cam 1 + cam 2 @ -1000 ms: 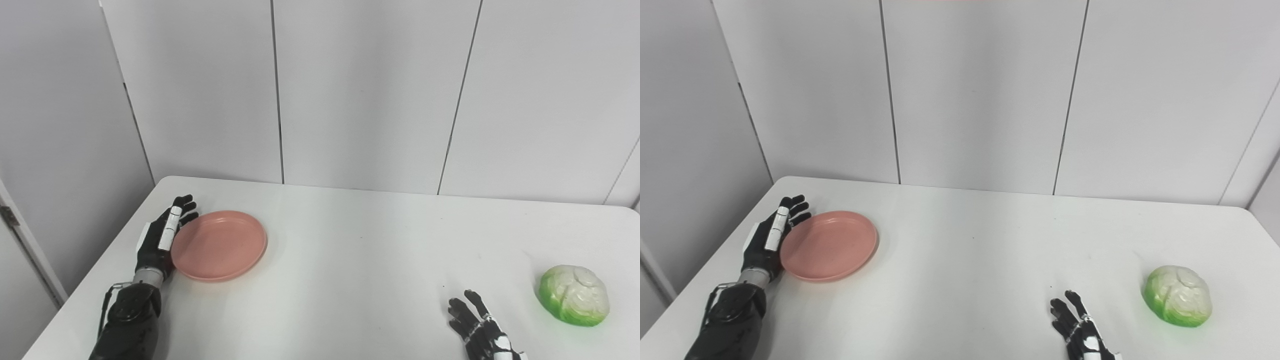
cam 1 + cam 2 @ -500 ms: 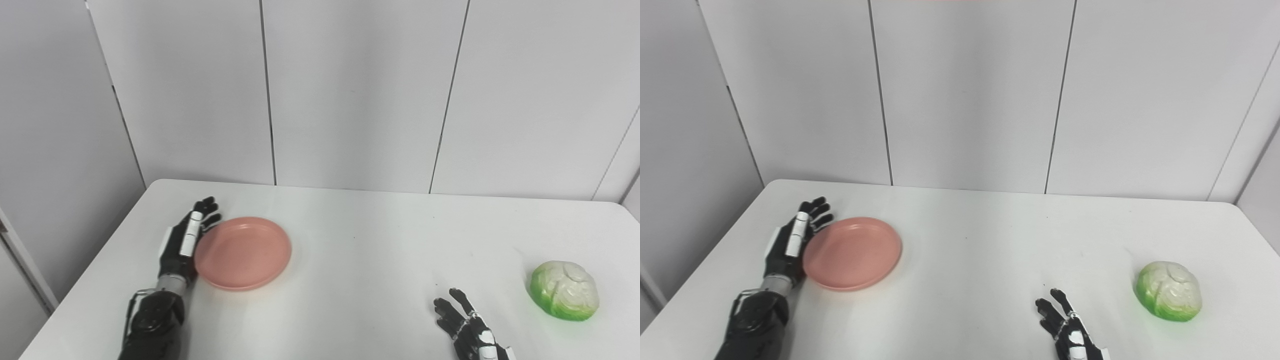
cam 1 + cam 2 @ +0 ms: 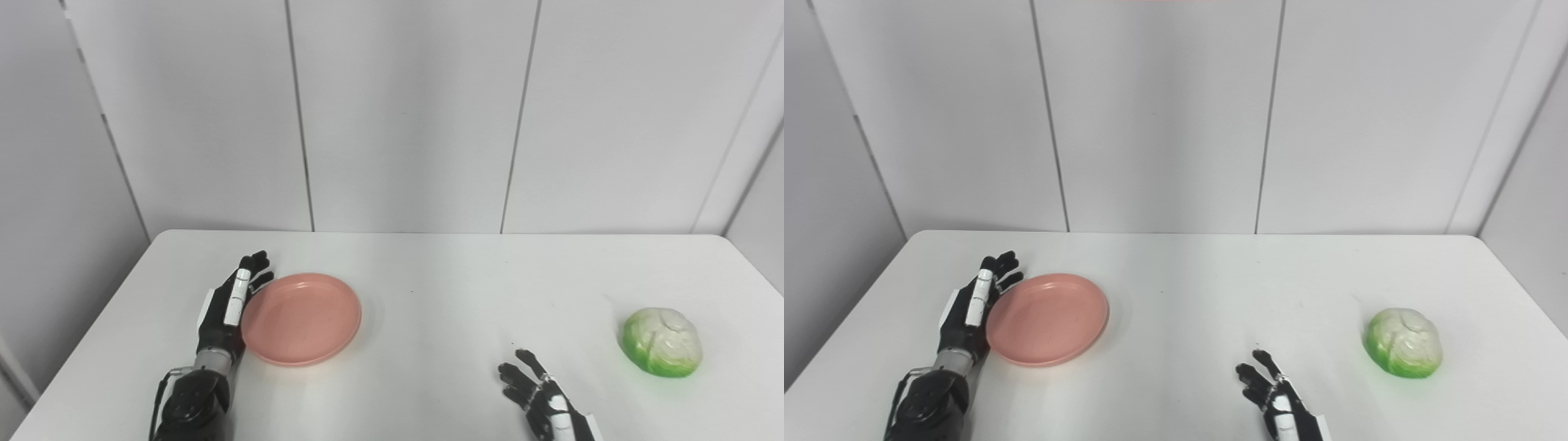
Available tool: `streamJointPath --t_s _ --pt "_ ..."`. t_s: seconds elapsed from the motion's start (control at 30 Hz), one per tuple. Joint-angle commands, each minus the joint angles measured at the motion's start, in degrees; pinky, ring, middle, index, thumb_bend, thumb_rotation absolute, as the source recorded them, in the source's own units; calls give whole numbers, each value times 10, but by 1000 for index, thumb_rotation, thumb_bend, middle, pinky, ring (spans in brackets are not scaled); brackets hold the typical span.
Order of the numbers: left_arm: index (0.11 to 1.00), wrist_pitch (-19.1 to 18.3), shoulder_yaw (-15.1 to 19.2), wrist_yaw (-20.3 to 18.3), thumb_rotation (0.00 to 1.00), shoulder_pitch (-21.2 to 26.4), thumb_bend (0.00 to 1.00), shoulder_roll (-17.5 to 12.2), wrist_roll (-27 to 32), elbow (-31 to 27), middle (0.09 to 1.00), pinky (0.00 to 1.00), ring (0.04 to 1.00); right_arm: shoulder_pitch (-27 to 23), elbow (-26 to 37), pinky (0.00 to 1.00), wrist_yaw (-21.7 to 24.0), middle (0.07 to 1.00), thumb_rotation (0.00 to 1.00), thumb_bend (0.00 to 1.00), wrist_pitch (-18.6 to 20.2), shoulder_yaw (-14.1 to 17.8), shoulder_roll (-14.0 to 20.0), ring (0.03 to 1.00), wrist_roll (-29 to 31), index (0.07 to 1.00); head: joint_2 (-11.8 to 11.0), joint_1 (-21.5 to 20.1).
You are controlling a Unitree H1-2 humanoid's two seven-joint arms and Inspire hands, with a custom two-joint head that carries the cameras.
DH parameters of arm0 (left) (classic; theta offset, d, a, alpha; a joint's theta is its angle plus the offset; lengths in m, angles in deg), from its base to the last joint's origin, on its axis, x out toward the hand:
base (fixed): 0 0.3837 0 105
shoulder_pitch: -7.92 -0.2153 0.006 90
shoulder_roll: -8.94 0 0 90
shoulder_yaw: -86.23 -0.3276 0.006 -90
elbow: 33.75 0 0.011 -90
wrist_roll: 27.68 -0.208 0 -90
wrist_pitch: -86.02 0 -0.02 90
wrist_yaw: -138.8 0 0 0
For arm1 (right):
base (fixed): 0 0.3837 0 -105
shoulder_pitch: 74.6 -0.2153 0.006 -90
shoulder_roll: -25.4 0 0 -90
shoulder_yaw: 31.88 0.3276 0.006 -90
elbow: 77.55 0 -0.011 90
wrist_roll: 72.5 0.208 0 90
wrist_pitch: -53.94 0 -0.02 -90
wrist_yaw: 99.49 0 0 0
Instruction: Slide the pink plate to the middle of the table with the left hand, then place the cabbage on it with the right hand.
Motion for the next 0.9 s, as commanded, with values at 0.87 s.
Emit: streamJointPath --t_s 0.87 --pt "787 -128 -44 35 972 -42 812 84 -25 -195 901 906 861 38 -8 817 -39 790 891 845 26 -48 -23 824 -31 845 11 -136"
